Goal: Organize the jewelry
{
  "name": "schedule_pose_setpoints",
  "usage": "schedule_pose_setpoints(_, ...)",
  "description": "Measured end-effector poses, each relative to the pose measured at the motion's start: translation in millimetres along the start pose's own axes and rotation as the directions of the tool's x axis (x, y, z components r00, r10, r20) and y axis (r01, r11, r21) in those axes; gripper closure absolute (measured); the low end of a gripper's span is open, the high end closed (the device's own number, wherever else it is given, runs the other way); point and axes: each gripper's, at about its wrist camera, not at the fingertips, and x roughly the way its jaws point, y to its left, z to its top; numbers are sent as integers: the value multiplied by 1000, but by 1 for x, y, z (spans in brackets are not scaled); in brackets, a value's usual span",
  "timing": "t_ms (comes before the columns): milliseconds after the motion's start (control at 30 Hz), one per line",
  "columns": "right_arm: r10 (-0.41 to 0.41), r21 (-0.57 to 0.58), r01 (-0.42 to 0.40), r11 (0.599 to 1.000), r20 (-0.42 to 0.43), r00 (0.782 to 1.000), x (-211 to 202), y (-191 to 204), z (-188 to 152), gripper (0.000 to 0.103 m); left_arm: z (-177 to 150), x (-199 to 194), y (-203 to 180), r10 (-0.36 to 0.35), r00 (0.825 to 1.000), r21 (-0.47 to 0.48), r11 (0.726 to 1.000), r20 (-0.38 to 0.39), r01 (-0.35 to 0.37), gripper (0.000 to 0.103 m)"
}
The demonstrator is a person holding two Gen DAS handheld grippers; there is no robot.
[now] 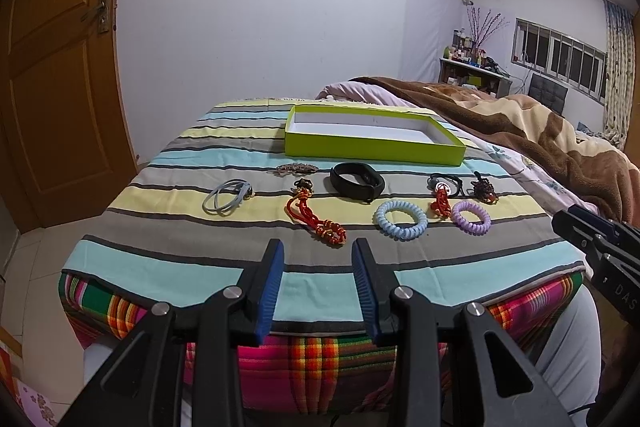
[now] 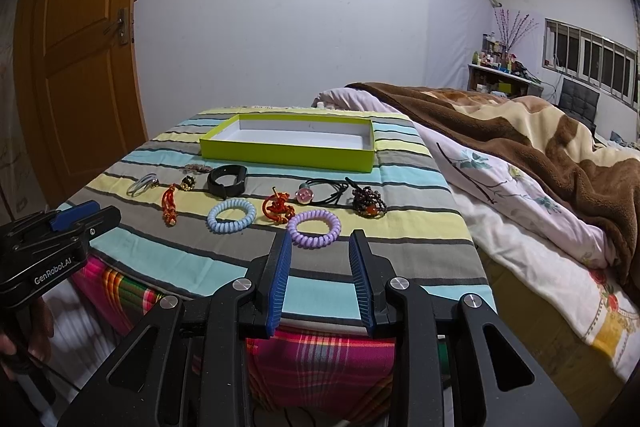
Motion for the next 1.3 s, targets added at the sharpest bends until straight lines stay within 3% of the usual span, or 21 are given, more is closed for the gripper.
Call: schedule_pose_setpoints(1300,0,6,0,1000,-2,1000,-1,-1,0,72,-1,1,1,12,1000,-7,1000,4,-12,66)
